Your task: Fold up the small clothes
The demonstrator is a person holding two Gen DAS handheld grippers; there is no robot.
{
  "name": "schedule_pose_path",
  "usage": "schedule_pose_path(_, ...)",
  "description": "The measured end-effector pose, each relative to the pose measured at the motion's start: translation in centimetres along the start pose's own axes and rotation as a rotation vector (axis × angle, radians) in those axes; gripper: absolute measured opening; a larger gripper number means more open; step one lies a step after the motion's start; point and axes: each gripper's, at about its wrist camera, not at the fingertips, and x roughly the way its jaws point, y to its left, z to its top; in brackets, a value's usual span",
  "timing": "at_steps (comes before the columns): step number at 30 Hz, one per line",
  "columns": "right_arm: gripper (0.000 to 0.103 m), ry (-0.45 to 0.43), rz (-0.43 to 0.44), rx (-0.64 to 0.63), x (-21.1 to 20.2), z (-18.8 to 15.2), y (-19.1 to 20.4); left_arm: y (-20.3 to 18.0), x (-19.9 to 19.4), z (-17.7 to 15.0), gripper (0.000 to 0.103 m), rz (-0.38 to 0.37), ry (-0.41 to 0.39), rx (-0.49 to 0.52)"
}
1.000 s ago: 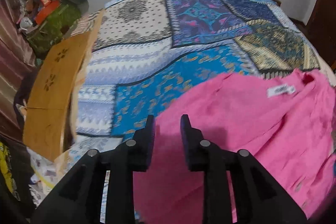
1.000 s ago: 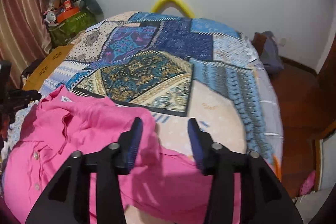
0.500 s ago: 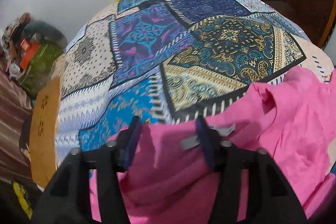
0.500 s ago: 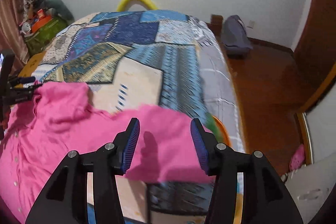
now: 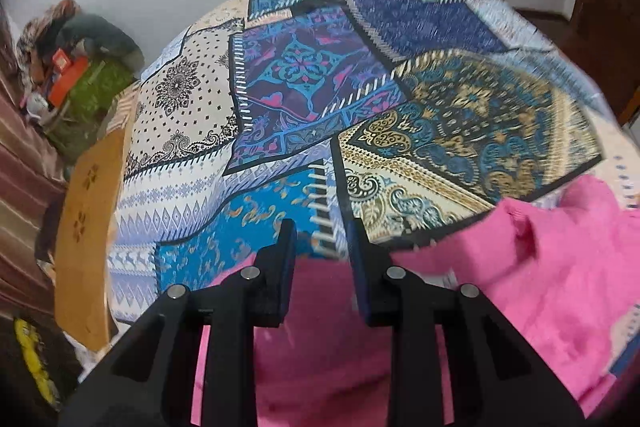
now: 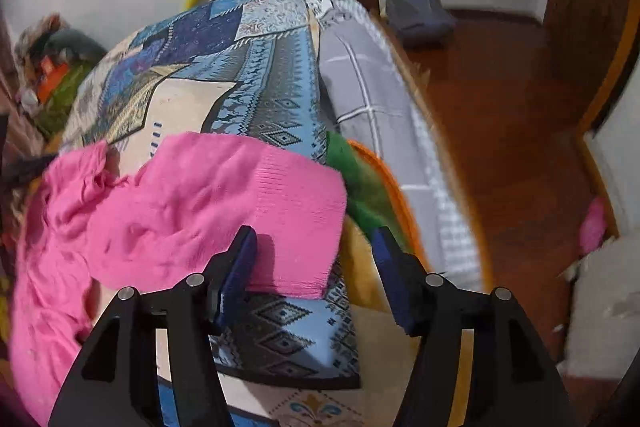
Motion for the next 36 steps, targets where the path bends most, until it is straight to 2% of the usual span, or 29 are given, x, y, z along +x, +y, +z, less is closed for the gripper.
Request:
schedule_pose_path(2, 0.055, 0.018, 0.055, 0.064, 0.9, -0.1, -0.5, 0.7, -1.6, -0.6, 0.029, -0.025, -0.013, -0.005)
schedule_pose_path(4, 0.035, 0.029, 0.125, 0.105, 1.3, -0.3, -0.5, 1.6, -3.1, -1.2, 0.030, -0.042, -0.022, -0.012)
schedule_pose_path(5, 0.030, 0.028, 0.145, 0.112, 1.3, -0.4, -0.3, 1.9, -3.6, -1.5, 0.034, -0.046, -0.023, -0.018)
schedule_pose_path(6, 0.017, 0.023, 0.149, 0.107, 1.1, -0.5, 0.0, 2.3, -4.2, -1.8, 0.041, -0.050, -0.025, -0.026)
schedule_pose_path(7, 0.013, 0.015, 0.156, 0.087, 0.7, -0.4, 0.5, 2.9, -4.8, -2.3, 0.045, -0.051, -0.025, -0.039)
schedule_pose_path(8, 0.013, 0.007, 0.144, 0.071, 0.4, -0.4, 1.1, 3.1, -5.1, -2.5, 0.049, -0.050, -0.028, -0.045)
schedule_pose_path(12, 0.011, -0.058, 0.105, -0.010, -2.2, -0.1, 3.0, 4.3, -6.2, -4.0, 0.050, -0.028, -0.031, -0.054)
schedule_pose_path(18, 0.010, -0.158, 0.132, -0.078, -7.1, 1.8, 5.6, 5.7, -7.3, -6.3, 0.050, -0.061, -0.007, -0.088)
schedule_pose_path(23, 0.010, -0.227, 0.166, -0.167, -10.3, 3.0, 10.2, 6.3, -8.6, -8.1, 0.051, -0.053, -0.016, -0.074)
schedule_pose_path(26, 0.010, -0.251, 0.186, -0.232, -10.7, 3.8, 13.6, 6.7, -9.5, -9.0, 0.052, -0.044, -0.030, -0.051)
schedule_pose_path(31, 0.010, -0.245, 0.248, -0.333, -10.1, 4.1, 19.7, 8.3, -10.7, -10.9, 0.058, -0.043, -0.063, -0.042)
schedule_pose_path(36, 0.010, -0.163, 0.326, -0.420, -6.9, 2.9, 25.9, 10.1, -10.6, -12.6, 0.061, -0.029, -0.068, -0.043)
